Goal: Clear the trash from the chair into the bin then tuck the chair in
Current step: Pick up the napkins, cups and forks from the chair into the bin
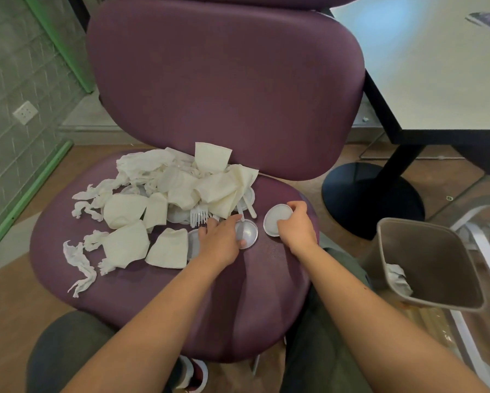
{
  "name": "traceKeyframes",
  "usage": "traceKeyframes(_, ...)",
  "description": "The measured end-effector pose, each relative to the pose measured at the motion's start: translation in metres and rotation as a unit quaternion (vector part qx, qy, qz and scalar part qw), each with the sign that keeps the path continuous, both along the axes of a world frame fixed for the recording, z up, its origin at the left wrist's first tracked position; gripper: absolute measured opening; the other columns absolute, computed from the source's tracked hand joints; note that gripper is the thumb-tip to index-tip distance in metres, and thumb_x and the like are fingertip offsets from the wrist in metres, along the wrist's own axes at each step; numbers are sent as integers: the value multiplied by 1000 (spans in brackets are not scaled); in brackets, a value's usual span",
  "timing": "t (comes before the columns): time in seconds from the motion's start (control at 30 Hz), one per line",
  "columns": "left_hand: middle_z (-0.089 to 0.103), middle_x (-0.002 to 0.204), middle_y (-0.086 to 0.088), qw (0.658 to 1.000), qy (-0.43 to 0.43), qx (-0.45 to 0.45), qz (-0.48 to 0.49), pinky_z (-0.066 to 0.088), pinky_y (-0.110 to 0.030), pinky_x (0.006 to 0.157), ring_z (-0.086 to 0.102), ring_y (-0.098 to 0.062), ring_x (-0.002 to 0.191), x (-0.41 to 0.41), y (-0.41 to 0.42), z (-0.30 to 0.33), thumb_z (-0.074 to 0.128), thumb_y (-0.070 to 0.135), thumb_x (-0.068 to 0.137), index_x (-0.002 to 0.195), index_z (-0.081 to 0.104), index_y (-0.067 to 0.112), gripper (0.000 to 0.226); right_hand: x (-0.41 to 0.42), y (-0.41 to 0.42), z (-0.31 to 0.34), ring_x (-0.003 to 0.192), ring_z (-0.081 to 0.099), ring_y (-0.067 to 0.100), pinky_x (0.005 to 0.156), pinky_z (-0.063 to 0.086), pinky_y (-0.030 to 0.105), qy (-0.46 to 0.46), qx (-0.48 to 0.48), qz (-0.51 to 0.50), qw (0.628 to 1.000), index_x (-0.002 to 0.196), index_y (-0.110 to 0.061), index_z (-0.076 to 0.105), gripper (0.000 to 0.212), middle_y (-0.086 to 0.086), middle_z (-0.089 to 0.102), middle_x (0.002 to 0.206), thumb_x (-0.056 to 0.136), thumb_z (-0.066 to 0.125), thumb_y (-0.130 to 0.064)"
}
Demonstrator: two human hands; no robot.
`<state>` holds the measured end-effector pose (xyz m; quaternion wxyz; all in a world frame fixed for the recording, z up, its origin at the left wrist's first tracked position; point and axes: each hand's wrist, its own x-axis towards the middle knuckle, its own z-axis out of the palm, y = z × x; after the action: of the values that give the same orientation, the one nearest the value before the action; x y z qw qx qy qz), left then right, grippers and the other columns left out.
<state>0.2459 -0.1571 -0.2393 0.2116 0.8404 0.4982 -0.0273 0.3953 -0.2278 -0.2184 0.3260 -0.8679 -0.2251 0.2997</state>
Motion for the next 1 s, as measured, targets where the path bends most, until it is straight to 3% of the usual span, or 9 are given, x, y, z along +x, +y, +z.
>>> traceKeyframes(0.13, 47, 138, -1, 1000, 20, 17, 9, 21, -41, 104, 30, -25, 133, 3, -2, 10, 65, 41, 85, 140, 37, 35, 62, 7, -16, 4, 95, 53, 23, 74, 44, 32, 40, 41, -20, 998, 127, -24, 42, 46, 2, 56, 114, 86, 51, -5)
traceKeyframes(0.27, 43, 133, 0, 998, -3, 39, 42, 26, -41, 105, 37, -24, 129, 5, -7, 17, 76, 40, 76, 135, 42, 34, 69, 12, -32, 8, 95, 52, 20, 75, 41, 29, 60, 92, -35, 993, 127, -22, 45, 43, 0, 54, 113, 89, 52, -5)
traceKeyframes(0.43, 61, 116, 1, 978, -191, -76, 20, 41, -28, 87, 57, -20, 111, 20, -13, 20, 66, 17, 86, 115, 60, 24, 30, 20, -50, 14, 95, 56, 18, 66, 40, 24, 80, 170, -59, 980, 120, -18, 49, 33, 3, 58, 111, 89, 56, -7)
traceKeyframes(0.6, 62, 99, 13, 960, -255, -117, 30, 43, -28, 74, 59, -11, 94, 65, -37, 40, 64, 26, 86, 97, 54, 32, 16, 43, -74, 24, 86, 55, 14, 56, 36, 16, 51, 216, -121, 967, 110, -18, 47, 24, 3, 60, 104, 90, 56, -8)
traceKeyframes(0.87, 62, 90, 10, 948, -271, -150, -70, 57, -41, 78, 63, -12, 89, 164, -83, 46, 72, 18, 82, 118, 54, 33, 43, 92, -138, 22, 88, 56, 11, 62, 41, 12, -20, 249, -236, 939, 109, -18, 46, 27, -5, 56, 97, 89, 62, -8)
traceKeyframes(1.0, 60, 90, 6, 949, -240, -166, -123, 58, -42, 78, 63, -17, 88, 215, -115, 34, 68, 16, 87, 123, 52, 31, 42, 125, -174, 9, 81, 55, 4, 61, 39, 12, -25, 241, -275, 930, 107, -18, 46, 23, -12, 54, 90, 91, 61, -9)
